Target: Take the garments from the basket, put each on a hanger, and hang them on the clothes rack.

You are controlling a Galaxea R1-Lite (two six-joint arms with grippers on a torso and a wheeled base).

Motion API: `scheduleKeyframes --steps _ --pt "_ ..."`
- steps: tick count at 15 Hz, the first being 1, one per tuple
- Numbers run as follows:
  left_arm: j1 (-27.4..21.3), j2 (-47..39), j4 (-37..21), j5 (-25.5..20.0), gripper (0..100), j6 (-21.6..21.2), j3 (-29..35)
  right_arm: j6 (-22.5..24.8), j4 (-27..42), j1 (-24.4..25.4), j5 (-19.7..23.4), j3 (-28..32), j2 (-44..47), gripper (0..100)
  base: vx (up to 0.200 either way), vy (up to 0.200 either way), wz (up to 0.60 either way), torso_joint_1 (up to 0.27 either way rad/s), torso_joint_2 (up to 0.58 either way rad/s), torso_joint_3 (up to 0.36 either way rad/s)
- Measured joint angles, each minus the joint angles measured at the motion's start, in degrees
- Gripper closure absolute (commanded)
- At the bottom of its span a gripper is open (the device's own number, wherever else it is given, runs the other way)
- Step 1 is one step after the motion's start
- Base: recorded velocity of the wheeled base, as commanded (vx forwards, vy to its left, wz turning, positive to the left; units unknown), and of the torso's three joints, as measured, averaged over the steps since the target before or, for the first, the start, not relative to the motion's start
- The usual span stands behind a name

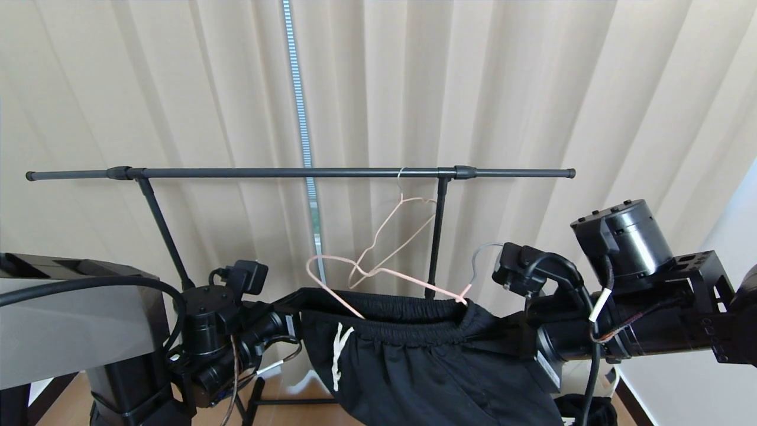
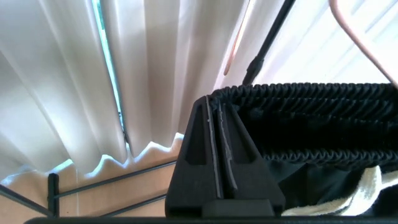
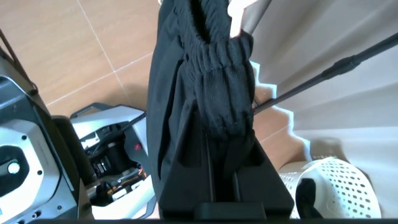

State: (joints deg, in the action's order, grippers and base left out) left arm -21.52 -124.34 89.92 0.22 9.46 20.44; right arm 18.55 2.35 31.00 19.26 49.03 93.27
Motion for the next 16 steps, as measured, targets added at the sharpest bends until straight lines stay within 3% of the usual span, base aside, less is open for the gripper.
scheduleKeyframes --steps 5,8,16 --pt "0.07 0.54 -0.01 0.02 100 0.0 0.04 0.22 0.0 2.29 -0.68 -1.01 1.08 100 0.0 0.0 0.0 0.0 0.0 0.0" --pt "0.51 1.0 -0.01 0.11 100 -0.07 0.06 0.24 -0.94 2.57 -4.1 -1.11 3.3 100 0.0 0.0 0.0 0.0 0.0 0.0" --pt "1.56 1.63 -0.01 0.02 100 -0.07 0.63 0.22 -2.38 3.56 -7.22 -1.74 8.35 100 0.0 0.0 0.0 0.0 0.0 0.0"
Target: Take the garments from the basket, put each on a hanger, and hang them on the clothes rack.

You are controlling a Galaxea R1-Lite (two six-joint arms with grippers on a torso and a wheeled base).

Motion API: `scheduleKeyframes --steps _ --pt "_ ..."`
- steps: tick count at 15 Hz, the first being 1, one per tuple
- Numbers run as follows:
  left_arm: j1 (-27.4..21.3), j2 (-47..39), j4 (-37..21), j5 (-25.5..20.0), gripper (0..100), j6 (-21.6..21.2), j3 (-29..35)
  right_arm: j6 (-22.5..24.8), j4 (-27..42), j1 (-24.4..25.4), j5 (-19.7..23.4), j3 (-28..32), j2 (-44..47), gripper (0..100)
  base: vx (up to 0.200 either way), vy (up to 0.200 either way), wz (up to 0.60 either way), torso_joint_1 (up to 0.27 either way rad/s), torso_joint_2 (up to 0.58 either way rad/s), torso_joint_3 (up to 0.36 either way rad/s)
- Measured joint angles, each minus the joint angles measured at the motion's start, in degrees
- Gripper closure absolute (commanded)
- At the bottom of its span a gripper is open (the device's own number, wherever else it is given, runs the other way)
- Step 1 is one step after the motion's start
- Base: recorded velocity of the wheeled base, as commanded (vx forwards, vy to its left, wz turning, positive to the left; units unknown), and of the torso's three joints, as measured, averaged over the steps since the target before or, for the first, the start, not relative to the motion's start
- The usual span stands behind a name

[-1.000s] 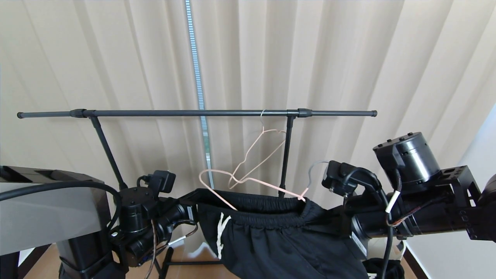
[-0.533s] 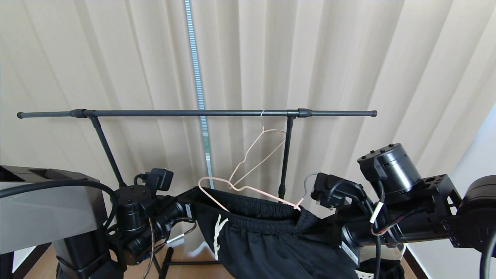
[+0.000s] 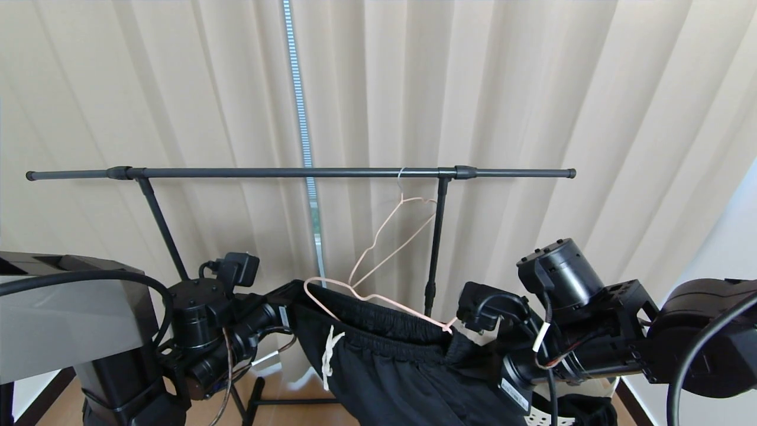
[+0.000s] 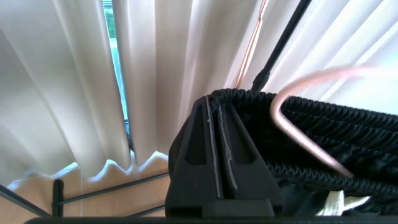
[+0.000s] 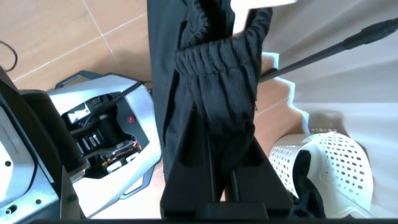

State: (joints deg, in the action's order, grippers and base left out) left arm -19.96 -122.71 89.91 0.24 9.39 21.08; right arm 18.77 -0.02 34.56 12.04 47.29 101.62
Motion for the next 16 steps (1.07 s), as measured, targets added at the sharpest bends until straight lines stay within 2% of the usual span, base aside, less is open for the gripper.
scheduleKeyframes --steps 11,16 --pt "0.8 1.07 0.01 -0.15 100 0.0 0.15 1.34 0.23 0.3 -1.54 -0.66 1.99 100 0.0 0.0 0.0 0.0 0.0 0.0" --pt "0.65 1.66 0.01 -0.49 100 -0.02 -0.3 1.34 0.07 0.3 -4.47 -0.54 4.04 100 0.0 0.0 0.0 0.0 0.0 0.0"
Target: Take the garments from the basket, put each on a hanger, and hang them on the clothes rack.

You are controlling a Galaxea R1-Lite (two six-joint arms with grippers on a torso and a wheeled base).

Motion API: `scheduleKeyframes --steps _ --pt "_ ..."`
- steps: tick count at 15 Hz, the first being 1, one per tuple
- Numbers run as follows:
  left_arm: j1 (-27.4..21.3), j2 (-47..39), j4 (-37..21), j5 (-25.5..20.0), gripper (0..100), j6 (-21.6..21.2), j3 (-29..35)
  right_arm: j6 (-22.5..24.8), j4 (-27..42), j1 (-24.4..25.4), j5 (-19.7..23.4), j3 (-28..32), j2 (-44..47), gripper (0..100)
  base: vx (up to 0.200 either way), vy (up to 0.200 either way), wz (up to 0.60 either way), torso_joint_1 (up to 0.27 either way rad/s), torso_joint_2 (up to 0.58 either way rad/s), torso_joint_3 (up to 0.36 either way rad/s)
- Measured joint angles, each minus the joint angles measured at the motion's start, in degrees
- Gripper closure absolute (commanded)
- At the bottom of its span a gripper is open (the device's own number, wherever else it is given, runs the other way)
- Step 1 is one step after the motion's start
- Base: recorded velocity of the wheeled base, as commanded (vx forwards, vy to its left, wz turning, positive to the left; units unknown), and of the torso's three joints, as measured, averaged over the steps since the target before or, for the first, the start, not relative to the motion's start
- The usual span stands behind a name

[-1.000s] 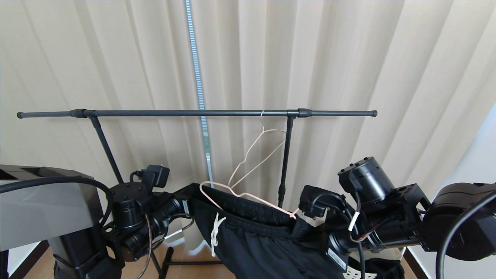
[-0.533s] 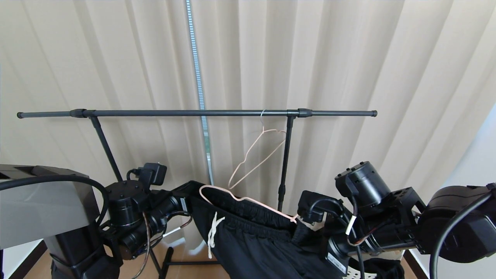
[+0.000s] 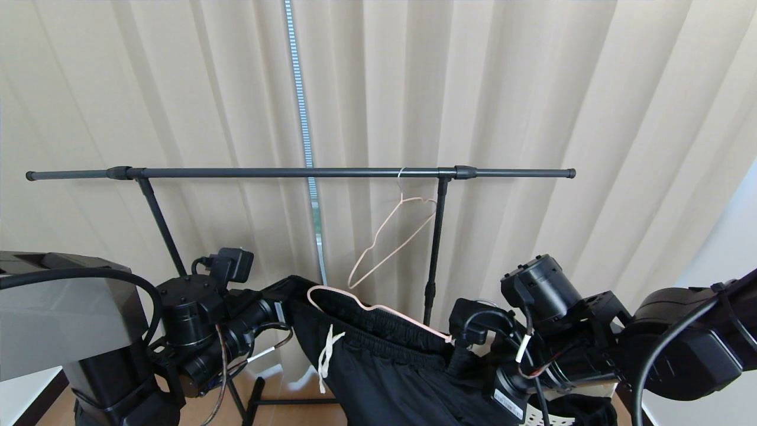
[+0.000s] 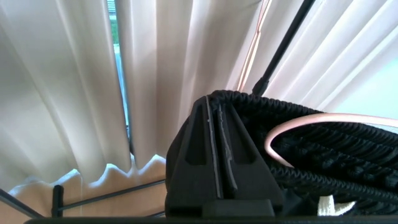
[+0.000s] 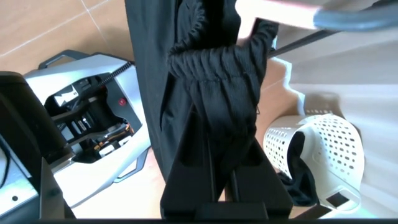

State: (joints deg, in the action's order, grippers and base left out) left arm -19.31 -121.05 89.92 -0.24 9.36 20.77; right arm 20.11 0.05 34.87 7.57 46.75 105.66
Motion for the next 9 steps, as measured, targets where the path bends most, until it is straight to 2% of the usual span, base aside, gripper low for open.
scheduleKeyframes --steps 7,9 --pt "0.68 0.02 0.02 -0.09 100 -2.19 0.28 0.0 -0.05 -0.04 -1.94 0.22 0.16 100 0.0 0.0 0.0 0.0 0.0 0.0" --pt "0.82 0.4 0.0 -0.09 100 -6.74 0.44 0.0 -0.05 -0.09 -3.12 0.24 -0.04 100 0.0 0.0 0.0 0.0 0.0 0.0"
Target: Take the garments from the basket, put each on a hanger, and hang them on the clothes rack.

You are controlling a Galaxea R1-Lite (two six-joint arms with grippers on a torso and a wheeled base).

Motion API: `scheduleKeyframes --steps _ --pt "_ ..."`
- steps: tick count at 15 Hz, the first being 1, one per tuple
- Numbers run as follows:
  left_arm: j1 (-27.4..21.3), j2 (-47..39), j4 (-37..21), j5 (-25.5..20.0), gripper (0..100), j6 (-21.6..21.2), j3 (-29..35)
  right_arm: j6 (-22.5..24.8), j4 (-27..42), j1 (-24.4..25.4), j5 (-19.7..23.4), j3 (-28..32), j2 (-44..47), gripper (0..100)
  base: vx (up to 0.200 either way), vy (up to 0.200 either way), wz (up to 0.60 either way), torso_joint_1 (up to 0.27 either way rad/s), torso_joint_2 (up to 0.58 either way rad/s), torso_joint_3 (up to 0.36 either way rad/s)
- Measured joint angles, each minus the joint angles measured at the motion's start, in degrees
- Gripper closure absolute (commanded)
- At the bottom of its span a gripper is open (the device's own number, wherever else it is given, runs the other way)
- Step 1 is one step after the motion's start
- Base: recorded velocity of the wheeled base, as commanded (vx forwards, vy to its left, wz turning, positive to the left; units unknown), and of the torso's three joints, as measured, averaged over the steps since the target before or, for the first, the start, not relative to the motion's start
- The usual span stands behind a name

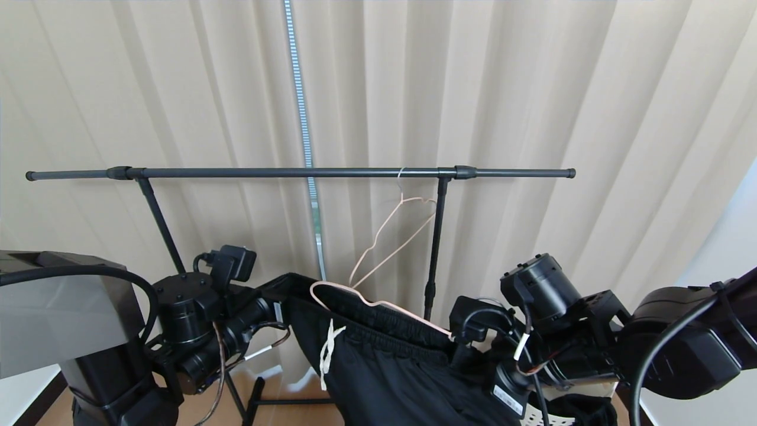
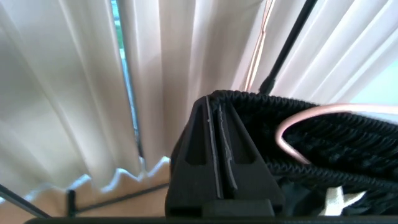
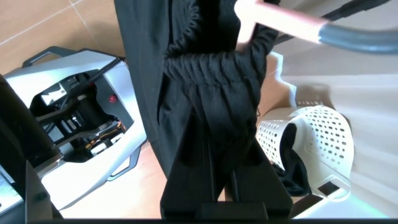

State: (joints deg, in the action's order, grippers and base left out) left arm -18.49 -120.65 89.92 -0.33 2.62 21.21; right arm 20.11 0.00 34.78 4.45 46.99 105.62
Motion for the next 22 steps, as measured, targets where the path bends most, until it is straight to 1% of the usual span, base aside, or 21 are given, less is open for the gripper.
scheduleKeyframes --steps 2,3,4,5,6,7,9,11,12,16,19,22 --pt "-0.13 0.78 -0.22 0.01 100 -0.82 1.35 0.0 -0.02 0.11 -1.52 0.05 -0.13 100 0.0 0.0 0.0 0.0 0.0 0.0" --pt "-0.18 1.61 -2.61 0.04 100 -1.01 2.35 0.0 -0.07 0.2 -2.62 0.09 -0.17 100 0.0 0.0 0.0 0.0 0.0 0.0" --pt "-0.22 2.68 -7.12 0.09 100 -1.62 3.56 0.0 -0.07 0.79 -4.35 0.18 -0.2 100 0.0 0.0 0.0 0.0 0.0 0.0" --pt "-0.22 3.95 -12.3 0.15 100 -3.13 5.11 0.0 -0.02 1.52 -6.22 0.39 -0.2 100 0.0 0.0 0.0 0.0 0.0 0.0" --pt "-0.22 5.33 -18.31 0.3 100 -5.57 7.2 0.02 0.0 2.26 -8.9 1.16 -0.05 100 0.0 0.0 0.0 0.0 0.0 0.0" --pt "-0.22 6.45 -22.99 0.55 100 -7.62 9.29 0.07 0.21 3.23 -10.87 2.06 0.28 100 0.0 0.0 0.0 0.0 0.0 0.0" --pt "-0.33 8.39 -29.45 1.15 100 -9.55 12.5 1.5 0.29 4.74 -15.26 3.8 1.44 100 0.0 0.0 0.0 0.0 0.0 0.0" --pt "-0.52 9.94 -32.9 1.39 100 -9.92 13.93 2.93 0.4 5.21 -16.96 4.92 2.56 100 0.0 0.0 0.0 0.0 0.0 0.0" --pt "-0.55 10.79 -36.55 1.45 100 -10.2 14.25 3.64 0.51 5.29 -18.1 5.56 3.25 100 0.0 0.0 0.0 0.0 0.0 0.0" --pt "-0.74 13.4 -42.26 1.5 100 -14.21 14.75 6.24 0.95 5.33 -20.78 9.2 6.34 100 0.0 0.0 0.0 0.0 0.0 0.0" --pt "-2.47 14.67 -44.13 1.66 100 -14.41 14.79 6.77 1.08 5.35 -21.71 12.59 9.53 100 0.0 0.0 0.0 0.0 0.0 0.0" --pt "-4.49 15.82 -48.24 2.97 100 -14.41 16.16 6.77 1.11 5.35 -22.32 16.04 12.46 100 0.0 0.0 0.0 0.0 0.0 0.0"
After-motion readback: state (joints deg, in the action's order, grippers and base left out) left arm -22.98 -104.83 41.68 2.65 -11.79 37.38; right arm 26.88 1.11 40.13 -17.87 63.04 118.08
